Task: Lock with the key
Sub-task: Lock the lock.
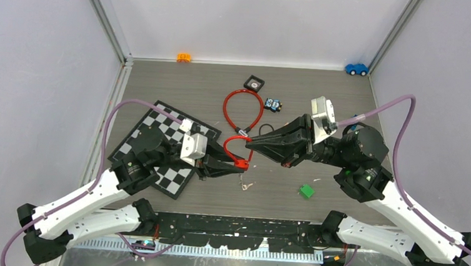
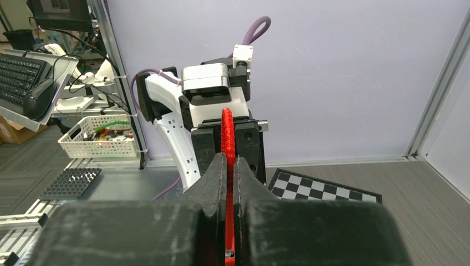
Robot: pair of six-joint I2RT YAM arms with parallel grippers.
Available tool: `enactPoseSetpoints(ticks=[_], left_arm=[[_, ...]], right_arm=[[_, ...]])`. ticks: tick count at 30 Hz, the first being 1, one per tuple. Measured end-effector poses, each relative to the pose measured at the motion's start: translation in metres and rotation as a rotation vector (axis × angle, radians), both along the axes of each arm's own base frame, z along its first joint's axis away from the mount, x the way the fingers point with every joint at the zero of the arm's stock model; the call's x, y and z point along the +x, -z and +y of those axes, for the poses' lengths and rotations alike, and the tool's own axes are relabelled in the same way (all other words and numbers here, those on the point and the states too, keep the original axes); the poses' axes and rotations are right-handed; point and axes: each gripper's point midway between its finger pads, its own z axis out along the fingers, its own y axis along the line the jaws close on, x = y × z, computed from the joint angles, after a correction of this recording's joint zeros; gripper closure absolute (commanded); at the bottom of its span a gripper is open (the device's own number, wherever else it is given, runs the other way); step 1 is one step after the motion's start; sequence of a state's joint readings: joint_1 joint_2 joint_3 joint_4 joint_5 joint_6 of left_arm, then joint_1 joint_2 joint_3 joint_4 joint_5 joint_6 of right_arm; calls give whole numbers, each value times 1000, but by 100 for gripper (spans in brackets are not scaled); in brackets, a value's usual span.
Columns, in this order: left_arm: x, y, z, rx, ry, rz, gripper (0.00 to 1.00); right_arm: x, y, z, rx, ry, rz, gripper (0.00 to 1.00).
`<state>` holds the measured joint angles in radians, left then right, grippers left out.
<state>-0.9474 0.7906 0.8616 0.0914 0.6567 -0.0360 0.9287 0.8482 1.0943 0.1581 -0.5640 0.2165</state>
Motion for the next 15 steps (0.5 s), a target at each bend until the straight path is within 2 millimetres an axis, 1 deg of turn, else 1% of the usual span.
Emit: enactPoseSetpoints(ticks=[8, 15], left_arm=[[0, 3, -4, 9, 18, 9, 100], [-1, 5, -4, 12, 21, 12, 100]], right_arm=[[5, 8, 7, -5, -5, 17, 99], [4, 13, 6, -2, -2, 22, 99]])
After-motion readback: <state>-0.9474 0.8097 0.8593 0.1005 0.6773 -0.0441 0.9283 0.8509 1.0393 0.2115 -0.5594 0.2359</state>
